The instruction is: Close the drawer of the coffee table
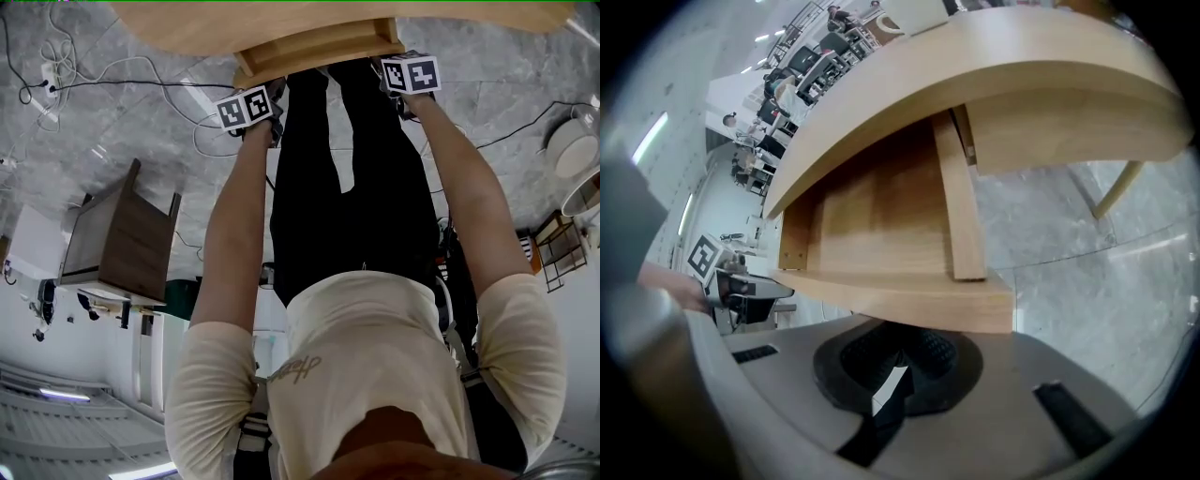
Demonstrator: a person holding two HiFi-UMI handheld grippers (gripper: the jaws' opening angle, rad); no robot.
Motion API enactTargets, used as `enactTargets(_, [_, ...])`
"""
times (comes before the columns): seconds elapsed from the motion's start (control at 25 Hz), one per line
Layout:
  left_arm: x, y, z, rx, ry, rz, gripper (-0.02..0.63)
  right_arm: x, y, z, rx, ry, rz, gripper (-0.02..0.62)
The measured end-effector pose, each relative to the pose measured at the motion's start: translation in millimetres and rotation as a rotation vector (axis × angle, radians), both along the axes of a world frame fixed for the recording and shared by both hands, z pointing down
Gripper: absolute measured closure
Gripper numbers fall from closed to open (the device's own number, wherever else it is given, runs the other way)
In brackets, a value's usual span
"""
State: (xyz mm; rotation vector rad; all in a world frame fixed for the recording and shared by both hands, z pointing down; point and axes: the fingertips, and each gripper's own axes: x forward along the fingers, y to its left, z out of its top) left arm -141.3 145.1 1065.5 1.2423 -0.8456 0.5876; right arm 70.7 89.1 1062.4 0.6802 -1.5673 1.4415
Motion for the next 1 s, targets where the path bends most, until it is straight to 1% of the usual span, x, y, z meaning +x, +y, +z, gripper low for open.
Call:
enactTargets(0.28, [-1,-2,-2,0.009,-0.016,0.011,0.601,1,-2,-2,-0.018,0.029,0.002,0.600])
enactTargets(0.52, [-3,-7,-5,0.044,-0.036,0.007,0.601,0,-6,-7,-0.015,0.015,0.002,0.600])
enactTargets(0.72, [-3,-7,-6,0.020,-0.034,0.005,0.601,0,-6,-9,-0.052,0.011,0.005,0.600])
enactTargets(1.0, [-1,-9,-8,0.016,-0.033,0.003,0.601,2,-8,-11,-0.067,0.011,0.004,0.600])
